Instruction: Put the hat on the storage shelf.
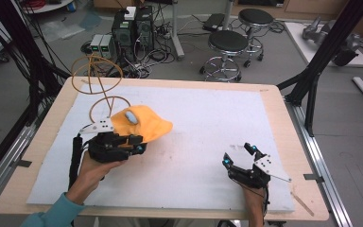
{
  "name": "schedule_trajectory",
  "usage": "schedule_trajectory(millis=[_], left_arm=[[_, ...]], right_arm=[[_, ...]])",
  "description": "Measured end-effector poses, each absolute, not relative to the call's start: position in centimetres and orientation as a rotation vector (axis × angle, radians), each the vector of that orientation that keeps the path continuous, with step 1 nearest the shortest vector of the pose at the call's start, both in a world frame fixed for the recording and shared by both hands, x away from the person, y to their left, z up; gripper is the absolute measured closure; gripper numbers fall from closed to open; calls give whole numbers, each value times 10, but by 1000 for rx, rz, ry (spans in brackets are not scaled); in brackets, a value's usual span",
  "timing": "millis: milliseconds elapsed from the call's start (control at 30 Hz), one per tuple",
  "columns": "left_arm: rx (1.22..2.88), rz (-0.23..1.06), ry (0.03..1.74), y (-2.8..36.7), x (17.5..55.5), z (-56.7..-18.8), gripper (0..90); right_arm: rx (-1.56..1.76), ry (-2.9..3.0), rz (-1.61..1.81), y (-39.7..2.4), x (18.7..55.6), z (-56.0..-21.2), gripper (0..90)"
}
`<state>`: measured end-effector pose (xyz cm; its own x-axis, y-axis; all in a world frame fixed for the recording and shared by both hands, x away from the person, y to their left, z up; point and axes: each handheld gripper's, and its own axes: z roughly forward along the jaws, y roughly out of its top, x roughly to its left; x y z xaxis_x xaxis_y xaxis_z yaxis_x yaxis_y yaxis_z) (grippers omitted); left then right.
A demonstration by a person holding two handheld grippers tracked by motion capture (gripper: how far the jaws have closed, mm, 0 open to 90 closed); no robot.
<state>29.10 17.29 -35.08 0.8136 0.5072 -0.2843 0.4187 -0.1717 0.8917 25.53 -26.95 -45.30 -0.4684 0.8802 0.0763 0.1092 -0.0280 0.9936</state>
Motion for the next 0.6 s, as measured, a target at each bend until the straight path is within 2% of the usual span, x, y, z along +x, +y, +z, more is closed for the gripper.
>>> schedule_trajectory(millis=[33,67,100,233,300,600], left_arm=[[1784,78,715,172,290,-351,500],[1778,72,715,172,289,-351,500],[1777,66,713,171,289,-351,426],[1784,84,702,172,284,-351,369],[1790,105,712,173,284,-351,286],[1800,153,727,180,284,-355,222]], right_arm=[[1052,1618,1560,-269,255,-453,110],[1052,1618,1560,-269,255,-453,110],[1051,1618,1560,-270,255,-453,110],[1051,1619,1558,-269,255,-453,110],[1044,1619,1557,-269,255,-453,110],[1046,1620,1558,-269,255,-453,110]])
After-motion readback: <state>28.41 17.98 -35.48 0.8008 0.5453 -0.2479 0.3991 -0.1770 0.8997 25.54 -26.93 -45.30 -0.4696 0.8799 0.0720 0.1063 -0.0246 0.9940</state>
